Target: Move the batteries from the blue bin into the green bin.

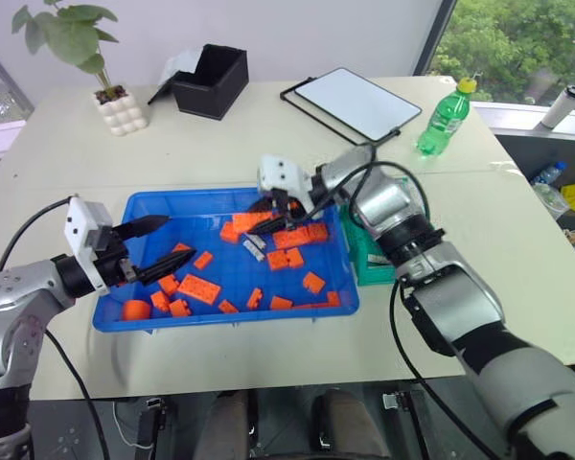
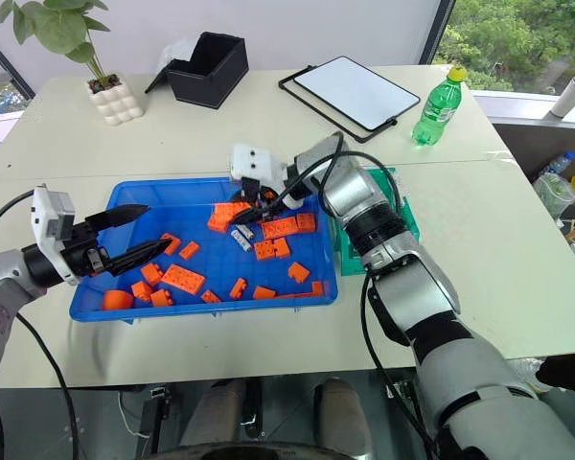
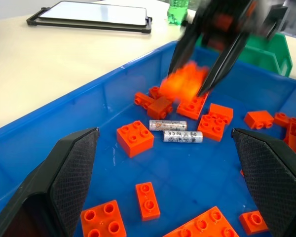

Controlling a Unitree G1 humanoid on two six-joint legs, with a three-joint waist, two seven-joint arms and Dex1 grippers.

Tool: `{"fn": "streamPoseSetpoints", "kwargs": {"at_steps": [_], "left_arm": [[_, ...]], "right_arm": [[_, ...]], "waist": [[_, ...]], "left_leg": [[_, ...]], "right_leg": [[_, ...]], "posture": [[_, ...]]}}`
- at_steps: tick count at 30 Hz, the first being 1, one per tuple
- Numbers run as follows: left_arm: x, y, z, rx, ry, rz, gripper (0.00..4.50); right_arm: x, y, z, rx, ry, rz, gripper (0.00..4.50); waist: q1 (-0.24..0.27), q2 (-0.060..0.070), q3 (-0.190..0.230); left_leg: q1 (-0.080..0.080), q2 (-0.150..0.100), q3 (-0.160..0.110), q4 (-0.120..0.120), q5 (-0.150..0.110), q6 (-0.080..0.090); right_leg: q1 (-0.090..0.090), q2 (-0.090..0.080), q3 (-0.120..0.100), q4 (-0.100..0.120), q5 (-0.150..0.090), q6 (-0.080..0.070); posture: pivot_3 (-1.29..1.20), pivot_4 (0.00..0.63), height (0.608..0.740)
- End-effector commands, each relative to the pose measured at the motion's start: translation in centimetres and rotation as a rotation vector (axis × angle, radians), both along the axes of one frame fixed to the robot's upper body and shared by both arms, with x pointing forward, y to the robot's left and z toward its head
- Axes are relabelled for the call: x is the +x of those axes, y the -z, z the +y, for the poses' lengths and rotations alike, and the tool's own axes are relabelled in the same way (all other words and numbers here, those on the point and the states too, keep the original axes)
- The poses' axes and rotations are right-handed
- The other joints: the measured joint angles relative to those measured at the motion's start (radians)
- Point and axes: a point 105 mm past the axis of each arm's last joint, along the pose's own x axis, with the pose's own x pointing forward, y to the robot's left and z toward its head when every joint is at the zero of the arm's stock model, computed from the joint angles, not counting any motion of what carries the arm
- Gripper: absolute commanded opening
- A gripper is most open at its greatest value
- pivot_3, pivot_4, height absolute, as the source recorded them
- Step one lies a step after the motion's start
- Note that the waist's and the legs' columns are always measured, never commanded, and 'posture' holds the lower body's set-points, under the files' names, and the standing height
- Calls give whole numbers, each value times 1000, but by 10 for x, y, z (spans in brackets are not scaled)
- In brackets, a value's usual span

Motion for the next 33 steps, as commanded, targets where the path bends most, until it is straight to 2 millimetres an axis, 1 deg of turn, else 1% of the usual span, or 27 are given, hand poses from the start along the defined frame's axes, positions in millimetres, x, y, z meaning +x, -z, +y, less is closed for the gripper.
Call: {"fn": "streamPoseSetpoints", "kwargs": {"at_steps": [1,4,7,10,13,15,16,18,19,20,22,25,27,28,30,33], "left_arm": [[0,-13,0,1,6,-59,4500],[1,-13,-1,2,11,-59,4500],[2,-13,-1,1,14,-57,4500],[3,-12,-2,0,15,-55,4500],[4,-12,-3,-2,16,-55,4500],[4,-12,-3,-2,15,-55,4500],[4,-12,-3,-2,14,-55,4500],[4,-12,-2,-3,10,-55,4500],[4,-12,-2,-4,9,-55,4500],[4,-12,-2,-4,9,-54,4500],[4,-11,-3,-6,10,-52,4500],[2,-10,-3,0,21,-40,4500],[0,-9,-4,9,34,-29,4500],[0,-9,-4,15,41,-25,4500],[-1,-8,-4,27,51,-18,4500],[1,-10,-3,37,55,-24,4500]], "right_arm": [[-26,-3,1,30,-62,35,1385],[-41,6,0,22,-79,74,1385],[-52,16,0,20,-82,115,1385],[-55,32,2,15,-65,141,1385],[-59,37,5,19,-64,162,1385],[-64,40,5,13,-75,184,2250],[-65,41,5,9,-79,188,2567],[-67,43,3,-5,-88,186,3462],[-67,44,2,-8,-87,177,4092],[-65,44,2,-7,-77,167,4465],[-59,36,3,12,-48,145,4465],[-39,14,7,61,54,121,4465],[-28,4,10,81,118,124,4465],[-26,2,12,89,142,142,4465],[-23,4,15,90,174,184,4465],[-25,15,18,61,188,214,4465]], "waist": [[1,0,0],[2,0,0],[1,0,0],[0,0,0],[0,0,0],[1,0,0],[1,0,0],[1,0,0],[1,0,0],[1,0,0],[2,0,0],[-1,0,0],[-1,0,0],[-1,0,0],[0,0,0],[2,0,0]], "left_leg": [[0,0,0,0,0,0],[0,0,0,0,0,0],[0,0,0,0,0,1],[0,0,0,0,0,1],[0,0,0,0,0,1],[0,0,0,0,0,1],[0,0,0,0,0,1],[0,0,0,0,0,1],[0,0,0,0,0,1],[0,0,0,0,0,1],[0,0,0,0,0,1],[0,0,0,0,0,1],[0,0,0,0,0,0],[0,0,0,0,0,0],[0,0,0,0,0,0],[0,-1,0,0,0,0]], "right_leg": [[0,0,0,0,0,0],[0,-1,0,0,0,0],[0,0,0,0,0,0],[0,0,0,0,0,0],[0,0,0,0,0,0],[0,0,0,0,0,0],[0,0,0,0,0,0],[0,0,0,0,0,0],[0,0,0,0,0,0],[0,0,0,0,0,0],[0,0,0,0,0,0],[0,0,0,0,0,0],[0,1,0,0,0,0],[0,1,0,0,0,0],[0,1,0,0,0,0],[0,0,0,0,0,0]], "posture": [[0,150,740],[0,150,740],[0,150,740],[0,150,740],[0,150,740],[0,150,740],[0,150,740],[0,150,740],[0,150,740],[0,150,740],[0,150,740],[0,150,740],[0,150,740],[0,150,740],[0,150,740],[0,150,740]]}}
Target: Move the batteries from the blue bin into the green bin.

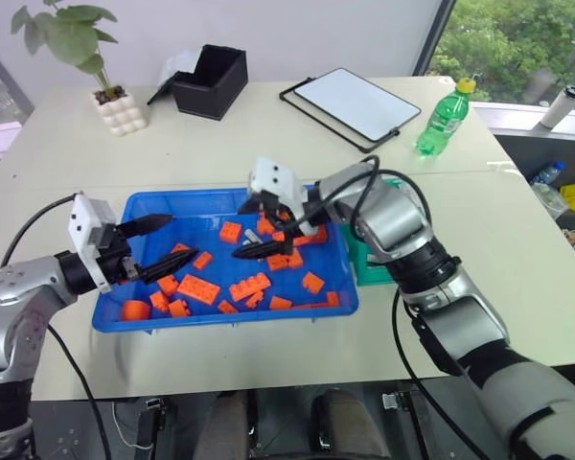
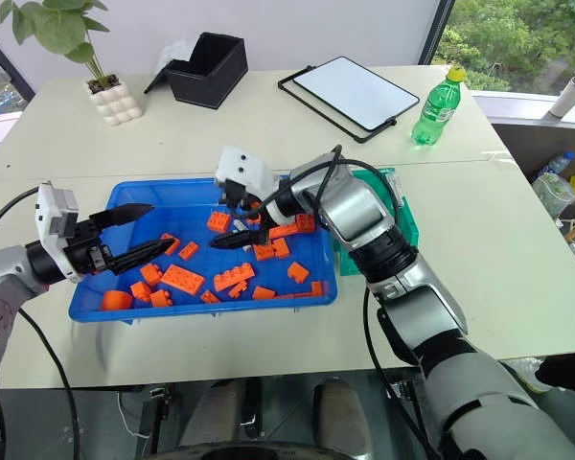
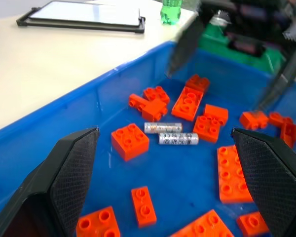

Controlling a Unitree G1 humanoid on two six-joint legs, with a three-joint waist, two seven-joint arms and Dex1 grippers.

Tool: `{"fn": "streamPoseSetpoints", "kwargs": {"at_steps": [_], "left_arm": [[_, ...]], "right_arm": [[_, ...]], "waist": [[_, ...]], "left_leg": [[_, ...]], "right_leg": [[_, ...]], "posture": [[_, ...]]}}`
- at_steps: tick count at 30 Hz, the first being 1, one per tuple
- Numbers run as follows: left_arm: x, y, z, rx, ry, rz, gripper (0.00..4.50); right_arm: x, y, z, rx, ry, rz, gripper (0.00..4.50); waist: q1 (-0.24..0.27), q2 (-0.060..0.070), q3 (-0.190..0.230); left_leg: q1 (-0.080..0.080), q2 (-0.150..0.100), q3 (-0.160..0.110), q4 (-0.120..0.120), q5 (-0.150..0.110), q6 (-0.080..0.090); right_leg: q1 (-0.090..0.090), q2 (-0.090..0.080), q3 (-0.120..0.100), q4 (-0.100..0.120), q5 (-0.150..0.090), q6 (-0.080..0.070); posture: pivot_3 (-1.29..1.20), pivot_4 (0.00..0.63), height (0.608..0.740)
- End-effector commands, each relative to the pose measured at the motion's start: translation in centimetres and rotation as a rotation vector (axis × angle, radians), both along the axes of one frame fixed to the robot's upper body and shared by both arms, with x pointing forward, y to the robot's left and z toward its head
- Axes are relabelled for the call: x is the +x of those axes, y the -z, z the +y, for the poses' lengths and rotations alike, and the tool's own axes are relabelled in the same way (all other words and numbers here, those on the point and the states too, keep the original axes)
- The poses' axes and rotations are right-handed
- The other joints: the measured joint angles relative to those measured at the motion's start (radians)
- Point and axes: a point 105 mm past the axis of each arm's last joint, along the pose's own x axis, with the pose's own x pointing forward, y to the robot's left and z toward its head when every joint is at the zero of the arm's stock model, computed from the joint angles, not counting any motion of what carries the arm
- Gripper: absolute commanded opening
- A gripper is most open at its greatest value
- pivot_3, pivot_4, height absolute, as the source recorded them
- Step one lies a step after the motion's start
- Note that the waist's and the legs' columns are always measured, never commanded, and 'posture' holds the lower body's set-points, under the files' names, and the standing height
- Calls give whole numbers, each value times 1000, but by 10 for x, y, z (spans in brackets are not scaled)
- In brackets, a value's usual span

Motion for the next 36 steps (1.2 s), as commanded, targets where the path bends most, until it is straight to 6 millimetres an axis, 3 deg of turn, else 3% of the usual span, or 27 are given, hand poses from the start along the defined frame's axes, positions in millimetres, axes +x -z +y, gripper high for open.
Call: {"fn": "streamPoseSetpoints", "kwargs": {"at_steps": [1,9,20,28,36], "left_arm": [[0,-9,-1,17,15,-35,4500],[1,-8,-2,6,9,-41,4500],[-1,-6,-3,-9,-3,-48,4500],[-2,-4,-4,-20,-12,-50,4500],[0,-5,-4,-23,-12,-56,4500]], "right_arm": [[-5,8,4,-8,-1,34,4465],[-22,28,8,-49,-33,117,4465],[1,37,8,-74,24,96,4465],[20,40,-8,-114,67,52,4465],[18,52,-14,-138,65,77,4465]], "waist": [[1,0,0],[-3,0,0],[-2,0,0],[-1,0,0],[-2,0,0]], "left_leg": [[0,0,0,0,0,0],[0,0,0,0,0,0],[0,0,0,0,0,0],[0,0,0,0,0,0],[0,0,0,0,0,0]], "right_leg": [[0,0,0,0,0,0],[0,0,0,0,0,0],[0,0,0,0,0,0],[0,0,0,0,0,0],[0,0,0,0,0,0]], "posture": [[0,150,740],[0,150,740],[0,150,740],[0,150,740],[0,150,740]]}}
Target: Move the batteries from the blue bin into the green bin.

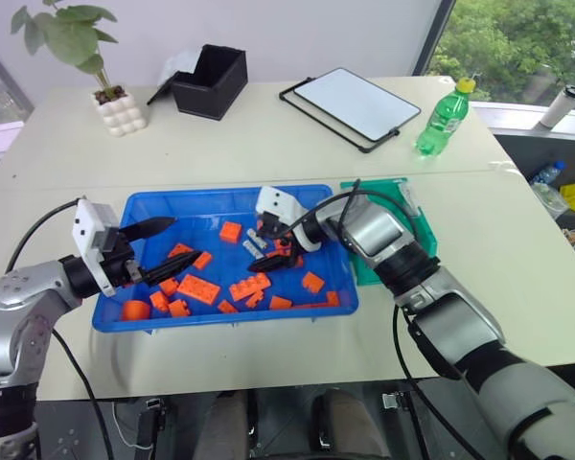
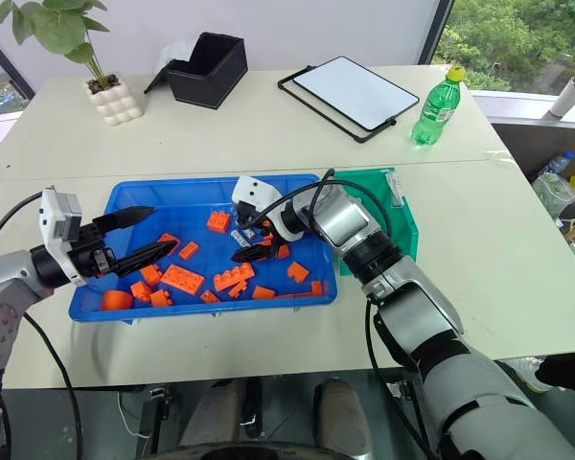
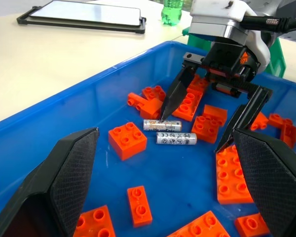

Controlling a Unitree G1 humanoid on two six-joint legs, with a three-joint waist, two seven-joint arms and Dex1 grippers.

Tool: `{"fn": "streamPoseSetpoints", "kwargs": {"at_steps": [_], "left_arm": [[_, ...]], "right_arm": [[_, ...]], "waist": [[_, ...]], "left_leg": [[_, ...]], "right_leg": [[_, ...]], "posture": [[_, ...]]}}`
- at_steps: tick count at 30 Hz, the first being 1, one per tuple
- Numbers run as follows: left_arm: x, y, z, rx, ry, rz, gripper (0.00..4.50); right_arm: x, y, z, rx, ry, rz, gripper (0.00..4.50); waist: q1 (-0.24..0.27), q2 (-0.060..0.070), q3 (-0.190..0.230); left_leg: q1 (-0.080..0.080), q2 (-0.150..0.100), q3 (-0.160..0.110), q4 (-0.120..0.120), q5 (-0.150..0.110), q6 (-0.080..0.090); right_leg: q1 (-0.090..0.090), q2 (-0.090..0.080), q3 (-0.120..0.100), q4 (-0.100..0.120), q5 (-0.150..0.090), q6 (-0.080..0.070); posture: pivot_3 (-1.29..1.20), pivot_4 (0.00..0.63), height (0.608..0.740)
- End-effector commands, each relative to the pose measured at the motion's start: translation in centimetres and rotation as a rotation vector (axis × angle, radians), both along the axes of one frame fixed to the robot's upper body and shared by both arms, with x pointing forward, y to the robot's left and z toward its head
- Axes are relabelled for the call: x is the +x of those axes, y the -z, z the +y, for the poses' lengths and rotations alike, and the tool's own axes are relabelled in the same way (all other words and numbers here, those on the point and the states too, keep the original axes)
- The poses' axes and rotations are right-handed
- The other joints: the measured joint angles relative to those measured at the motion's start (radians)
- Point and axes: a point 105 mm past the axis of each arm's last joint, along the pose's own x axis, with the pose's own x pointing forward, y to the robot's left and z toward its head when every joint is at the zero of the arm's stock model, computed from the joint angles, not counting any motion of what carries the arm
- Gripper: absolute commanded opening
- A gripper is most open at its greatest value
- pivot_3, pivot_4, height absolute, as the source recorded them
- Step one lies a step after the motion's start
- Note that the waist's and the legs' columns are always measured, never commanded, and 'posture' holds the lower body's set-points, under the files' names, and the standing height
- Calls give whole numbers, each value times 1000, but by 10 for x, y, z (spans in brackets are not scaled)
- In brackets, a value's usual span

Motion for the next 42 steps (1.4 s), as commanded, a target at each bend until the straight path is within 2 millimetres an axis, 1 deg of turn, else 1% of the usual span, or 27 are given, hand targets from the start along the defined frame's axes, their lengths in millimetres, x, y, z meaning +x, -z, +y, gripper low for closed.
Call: {"fn": "streamPoseSetpoints", "kwargs": {"at_steps": [1,9,17,21,27,33,36,37,41,42], "left_arm": [[-1,-10,-2,12,7,-56,4500],[0,-11,-1,13,5,-58,4500],[-1,-11,-1,11,2,-57,4500],[0,-11,-1,9,-3,-58,4500],[0,-11,-2,5,-4,-63,4500],[1,-11,-4,-2,-8,-71,4500],[2,-11,-3,-4,-15,-77,4500],[2,-11,-3,-5,-17,-78,4500],[2,-12,-1,-7,-31,-86,4500],[2,-13,-1,-8,-33,-87,4500]], "right_arm": [[-3,-2,3,7,-23,-15,4465],[-10,-1,11,12,-52,-20,4465],[-9,-2,14,14,-56,-42,4465],[-11,6,14,0,-59,-26,4465],[-3,20,12,-36,-21,-12,4465],[6,16,21,-34,-5,-24,4465],[7,17,22,-42,-9,-32,3866],[7,18,23,-45,-11,-35,3540],[7,18,24,-48,-22,-50,1526],[7,18,24,-50,-26,-55,1089]], "waist": [[0,0,0],[1,0,0],[1,0,0],[1,0,0],[1,0,0],[0,0,0],[0,0,0],[0,0,0],[1,0,0],[0,0,0]], "left_leg": [[0,0,0,0,0,0],[0,0,0,0,0,0],[0,0,0,0,0,0],[0,0,0,0,0,0],[0,0,0,0,0,0],[1,0,0,0,0,0],[1,0,0,0,0,0],[1,0,0,0,0,0],[1,0,0,0,0,0],[1,0,0,0,0,0]], "right_leg": [[0,0,0,0,0,0],[0,0,0,0,0,0],[0,0,0,0,0,0],[0,0,0,0,0,0],[0,0,0,0,0,0],[1,0,0,0,0,0],[1,0,0,0,0,0],[1,0,0,0,0,0],[1,0,0,0,0,0],[1,0,0,0,0,0]], "posture": [[0,150,740],[0,150,740],[0,150,740],[0,150,740],[0,150,740],[0,150,740],[0,150,740],[0,150,740],[0,150,740],[0,150,740]]}}
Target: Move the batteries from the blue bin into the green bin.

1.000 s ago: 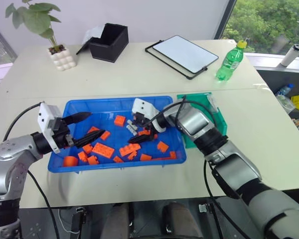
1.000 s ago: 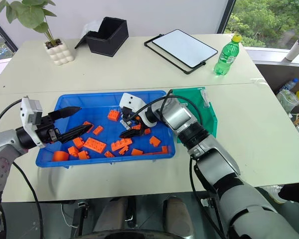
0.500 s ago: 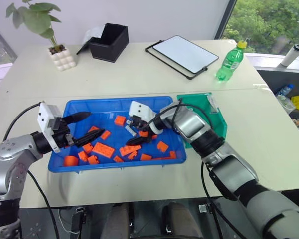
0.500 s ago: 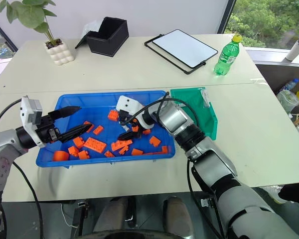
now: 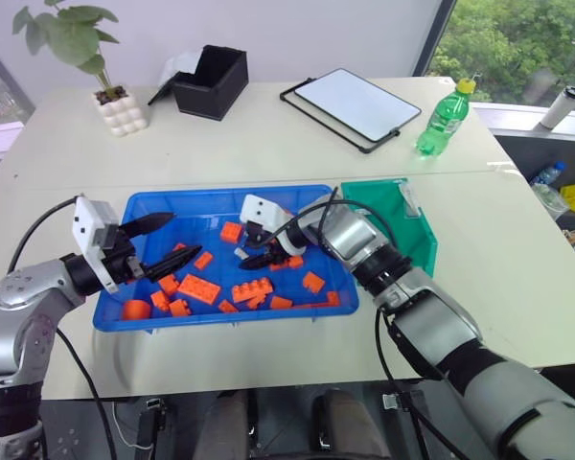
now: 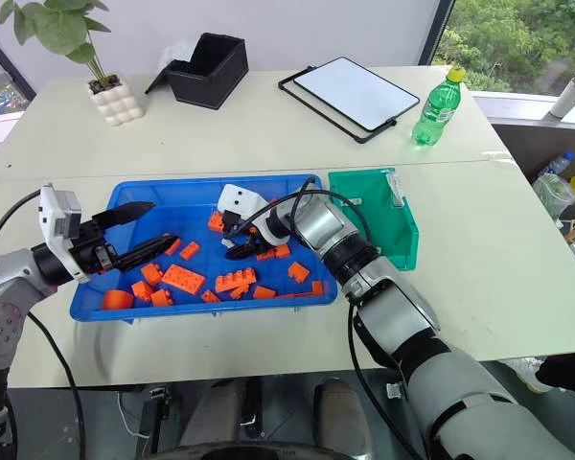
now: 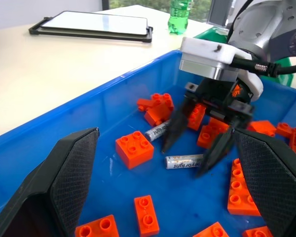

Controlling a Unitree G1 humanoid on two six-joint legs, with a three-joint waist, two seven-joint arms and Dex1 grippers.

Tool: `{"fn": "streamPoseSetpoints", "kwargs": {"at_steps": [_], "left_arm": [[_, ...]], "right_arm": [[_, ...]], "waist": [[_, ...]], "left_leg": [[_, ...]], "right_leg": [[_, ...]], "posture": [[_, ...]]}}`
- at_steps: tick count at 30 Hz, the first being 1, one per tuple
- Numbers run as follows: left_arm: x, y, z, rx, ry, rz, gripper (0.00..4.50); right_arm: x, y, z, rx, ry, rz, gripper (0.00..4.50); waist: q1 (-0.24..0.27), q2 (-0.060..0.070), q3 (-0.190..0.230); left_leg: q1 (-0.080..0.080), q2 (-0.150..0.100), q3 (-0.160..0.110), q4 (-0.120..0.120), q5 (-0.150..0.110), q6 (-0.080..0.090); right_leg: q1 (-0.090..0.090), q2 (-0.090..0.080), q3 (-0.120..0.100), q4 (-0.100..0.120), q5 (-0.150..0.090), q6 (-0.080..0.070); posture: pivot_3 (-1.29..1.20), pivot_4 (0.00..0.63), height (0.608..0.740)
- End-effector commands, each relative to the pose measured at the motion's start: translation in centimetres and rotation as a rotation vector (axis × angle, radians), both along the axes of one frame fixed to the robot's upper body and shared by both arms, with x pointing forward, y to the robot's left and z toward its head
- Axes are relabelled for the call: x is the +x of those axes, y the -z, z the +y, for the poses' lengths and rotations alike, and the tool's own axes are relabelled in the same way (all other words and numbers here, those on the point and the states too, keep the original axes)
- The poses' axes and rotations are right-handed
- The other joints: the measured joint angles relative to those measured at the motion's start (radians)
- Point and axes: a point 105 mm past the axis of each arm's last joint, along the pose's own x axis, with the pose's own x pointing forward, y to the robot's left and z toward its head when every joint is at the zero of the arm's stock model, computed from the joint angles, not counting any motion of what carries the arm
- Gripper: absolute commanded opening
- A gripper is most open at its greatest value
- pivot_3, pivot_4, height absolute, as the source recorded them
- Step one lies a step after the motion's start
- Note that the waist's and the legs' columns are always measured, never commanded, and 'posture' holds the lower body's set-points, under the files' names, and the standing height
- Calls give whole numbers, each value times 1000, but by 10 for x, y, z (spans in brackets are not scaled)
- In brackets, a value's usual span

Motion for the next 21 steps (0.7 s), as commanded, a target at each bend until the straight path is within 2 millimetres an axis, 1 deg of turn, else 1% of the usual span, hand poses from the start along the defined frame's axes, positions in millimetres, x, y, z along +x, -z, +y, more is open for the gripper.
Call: {"fn": "streamPoseSetpoints", "kwargs": {"at_steps": [1,2,6,9,11,15,17,19,21], "left_arm": [[-2,-10,-1,10,-1,-58,4500],[-2,-11,0,9,-2,-59,4500],[-1,-11,0,8,-5,-62,4500],[-1,-11,0,8,-4,-63,4500],[-1,-10,0,10,1,-59,4500],[-1,-6,1,22,22,-41,4500],[2,-6,1,21,30,-49,4500],[8,-9,0,5,35,-70,4500],[17,-14,-4,-23,41,-102,4500]], "right_arm": [[-1,0,2,-11,-15,-15,553],[-1,0,2,-16,-19,-22,68],[-1,-3,3,-20,-30,-54,50],[-2,-16,5,3,-44,-82,50],[-3,-38,5,40,-53,-117,50],[-6,-109,-6,151,-52,-213,50],[-8,-139,-17,178,-44,-267,50],[-9,-159,-29,185,-24,-305,50],[-7,-171,-46,169,18,-352,50]], "waist": [[0,0,0],[0,0,0],[0,0,0],[0,0,0],[0,0,0],[2,0,0],[2,1,1],[3,0,0],[8,0,0]], "left_leg": [[0,0,0,0,0,0],[0,0,0,0,0,0],[0,0,0,0,0,0],[0,0,0,0,0,0],[0,0,0,0,0,0],[-1,0,0,0,0,0],[-1,0,0,0,0,0],[-1,0,0,0,0,0],[-1,0,0,0,0,0]], "right_leg": [[0,0,0,0,0,0],[0,0,0,0,0,0],[0,0,0,0,0,0],[0,0,0,0,0,0],[0,0,0,0,0,0],[-1,0,0,0,0,0],[-2,0,0,0,0,0],[-2,0,0,0,0,0],[-1,0,0,0,0,0]], "posture": [[0,150,740],[0,150,740],[0,150,740],[0,150,740],[0,150,740],[0,150,740],[0,150,740],[0,150,740],[0,150,740]]}}
